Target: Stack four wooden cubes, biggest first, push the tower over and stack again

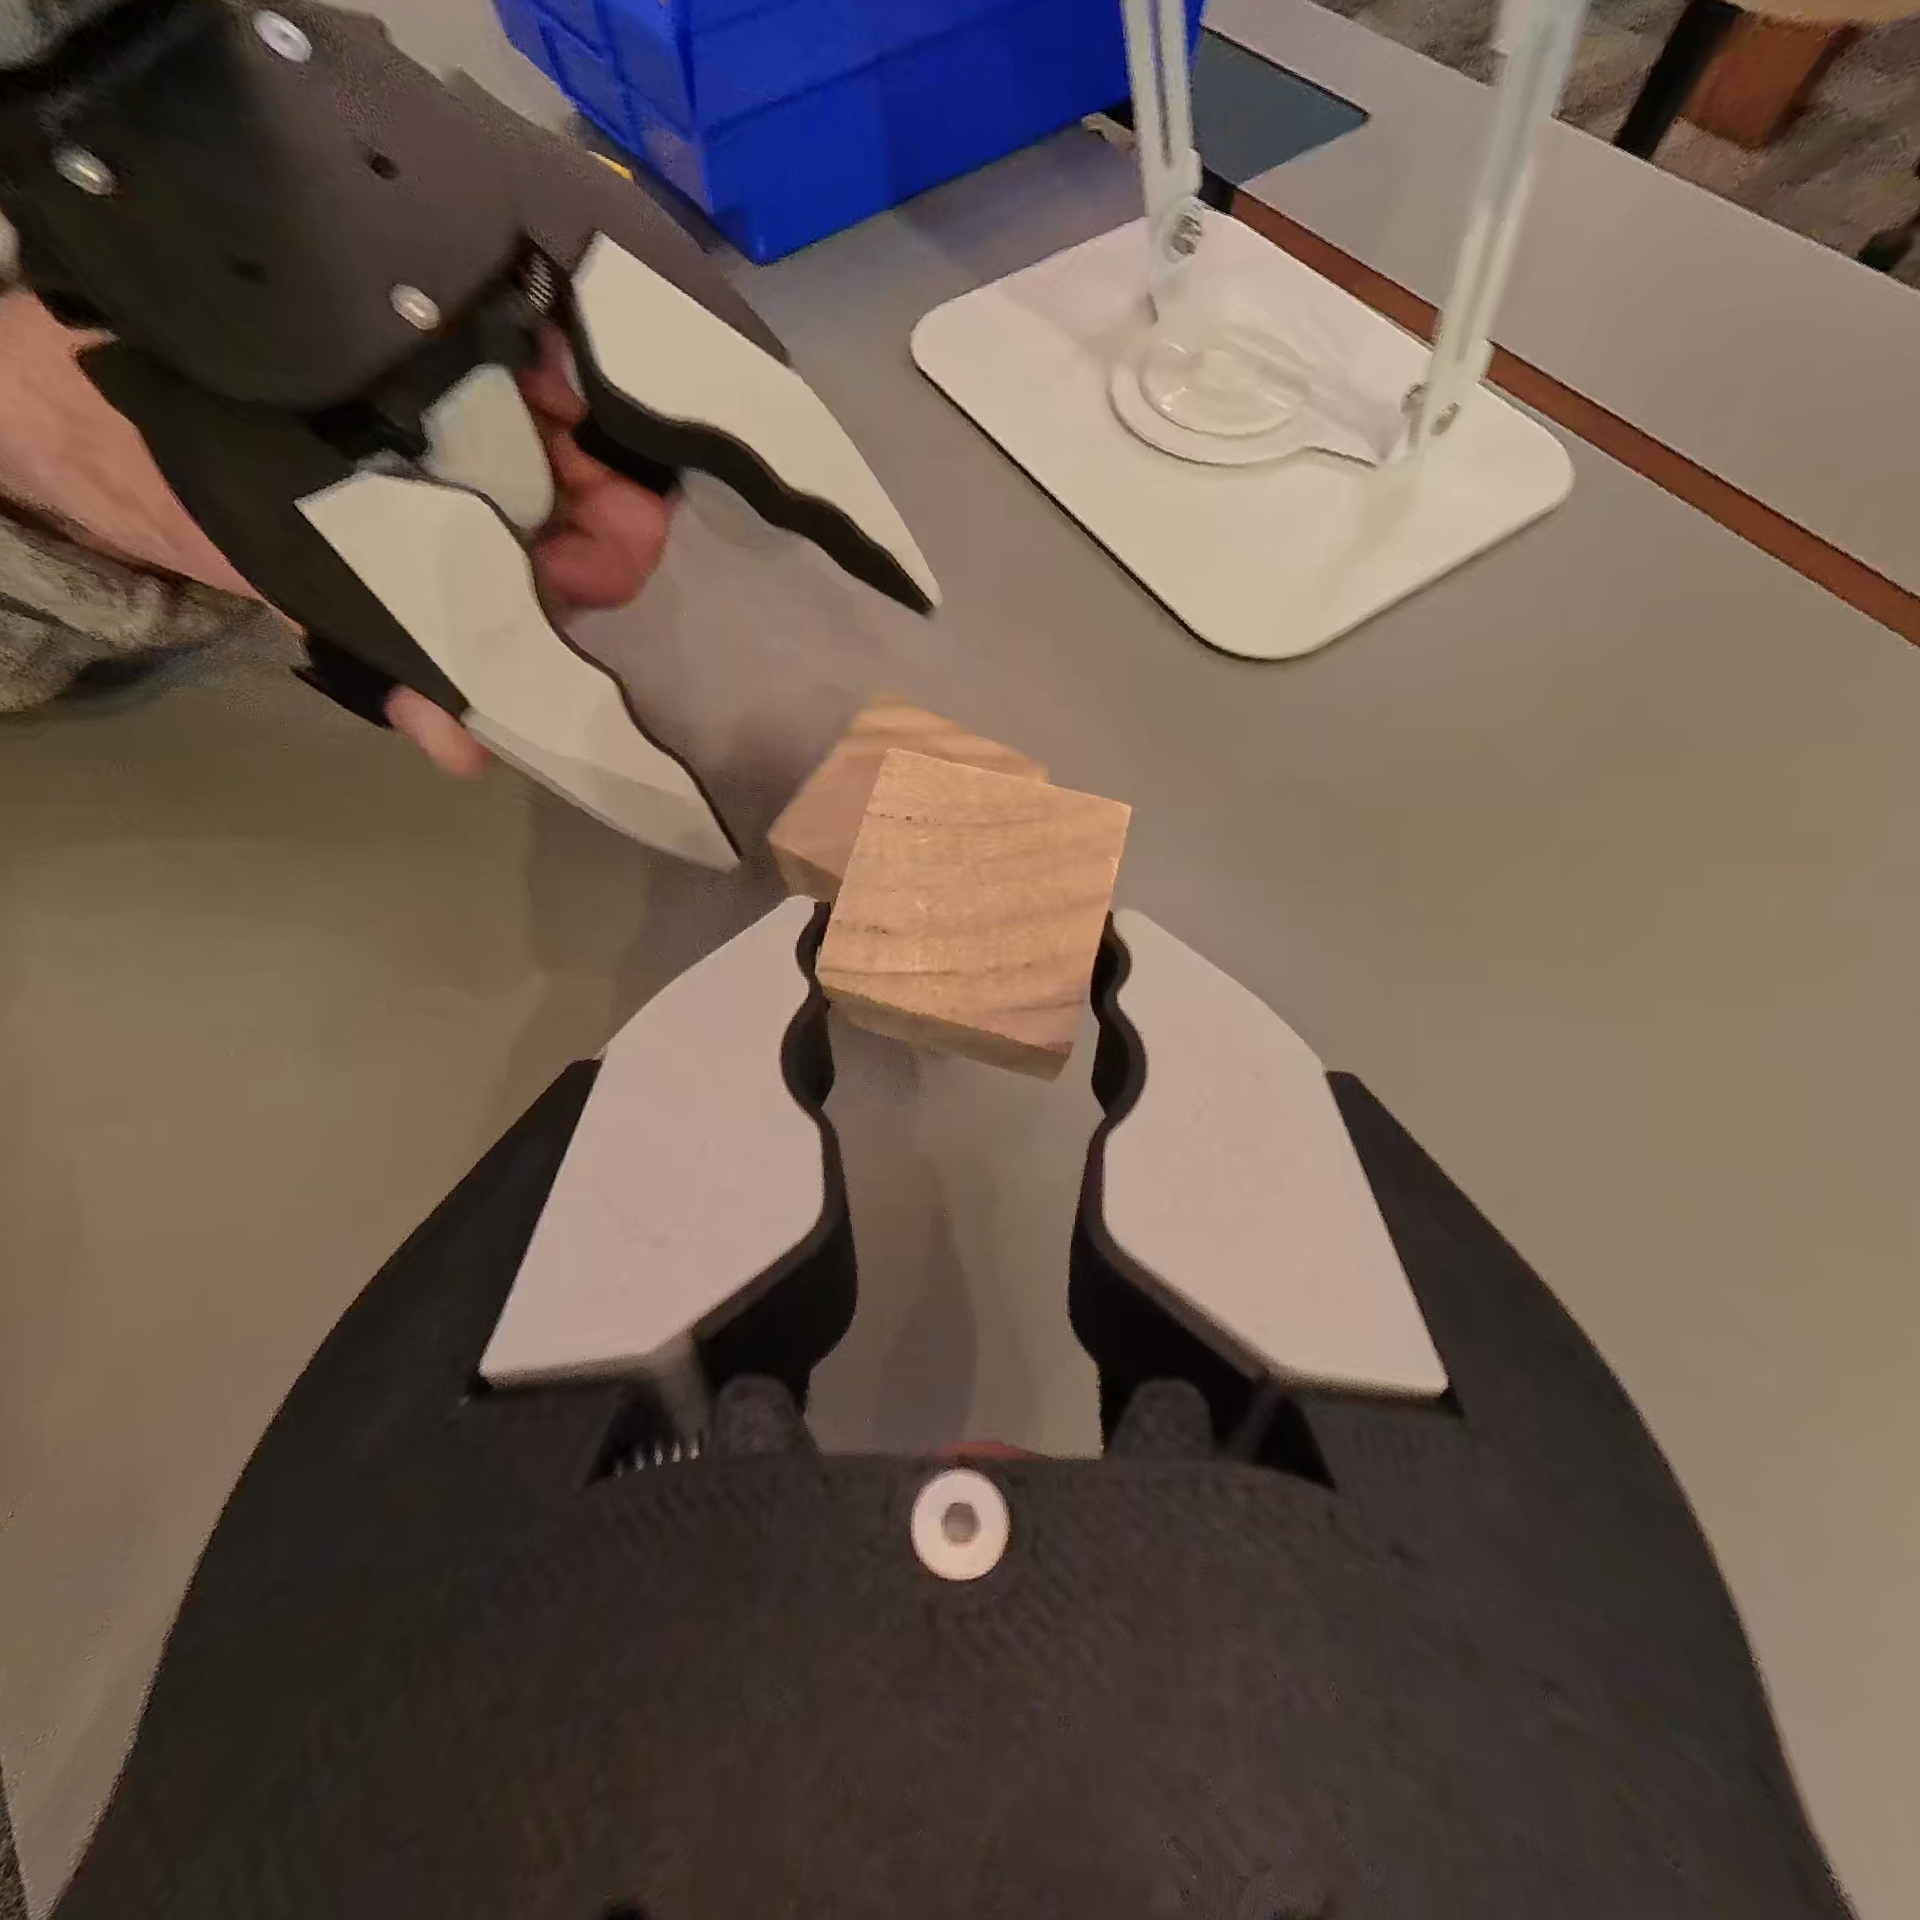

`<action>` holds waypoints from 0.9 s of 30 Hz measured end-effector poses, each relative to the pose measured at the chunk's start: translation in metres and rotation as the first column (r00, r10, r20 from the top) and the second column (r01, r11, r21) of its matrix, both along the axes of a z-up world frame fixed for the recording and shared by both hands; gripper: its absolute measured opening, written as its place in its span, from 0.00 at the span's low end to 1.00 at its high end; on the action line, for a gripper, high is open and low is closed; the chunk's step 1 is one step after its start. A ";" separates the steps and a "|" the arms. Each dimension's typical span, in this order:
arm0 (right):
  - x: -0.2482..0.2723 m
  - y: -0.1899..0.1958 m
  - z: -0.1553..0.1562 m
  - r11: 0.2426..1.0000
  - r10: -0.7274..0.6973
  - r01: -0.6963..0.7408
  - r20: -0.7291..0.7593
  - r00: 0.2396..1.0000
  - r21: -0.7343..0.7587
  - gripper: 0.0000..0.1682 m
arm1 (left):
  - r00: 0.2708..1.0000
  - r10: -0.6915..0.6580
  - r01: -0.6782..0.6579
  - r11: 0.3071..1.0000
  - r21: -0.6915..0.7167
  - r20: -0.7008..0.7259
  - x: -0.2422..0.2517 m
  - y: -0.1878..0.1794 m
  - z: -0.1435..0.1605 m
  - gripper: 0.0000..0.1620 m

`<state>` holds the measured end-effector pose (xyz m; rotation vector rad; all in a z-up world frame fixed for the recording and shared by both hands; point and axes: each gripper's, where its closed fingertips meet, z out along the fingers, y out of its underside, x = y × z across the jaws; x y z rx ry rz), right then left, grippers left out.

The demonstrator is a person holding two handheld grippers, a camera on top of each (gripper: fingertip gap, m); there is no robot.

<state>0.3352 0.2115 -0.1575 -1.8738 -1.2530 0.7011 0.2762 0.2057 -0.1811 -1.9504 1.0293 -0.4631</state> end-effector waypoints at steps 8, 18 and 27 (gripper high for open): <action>-0.045 0.001 -0.012 0.998 0.056 -0.053 0.091 0.994 -0.027 0.29 | 0.956 0.281 -0.282 0.959 0.004 -0.084 -0.168 -0.065 -0.001 0.44; -0.041 -0.001 -0.012 0.998 0.013 -0.009 0.078 0.997 -0.055 0.44 | 0.913 0.364 -0.385 0.918 -0.094 -0.187 -0.218 -0.090 -0.057 0.47; -0.085 -0.046 0.050 0.977 0.136 -0.134 0.001 0.991 0.166 0.32 | 0.899 0.393 -0.408 0.912 -0.043 -0.195 -0.229 -0.089 -0.052 0.14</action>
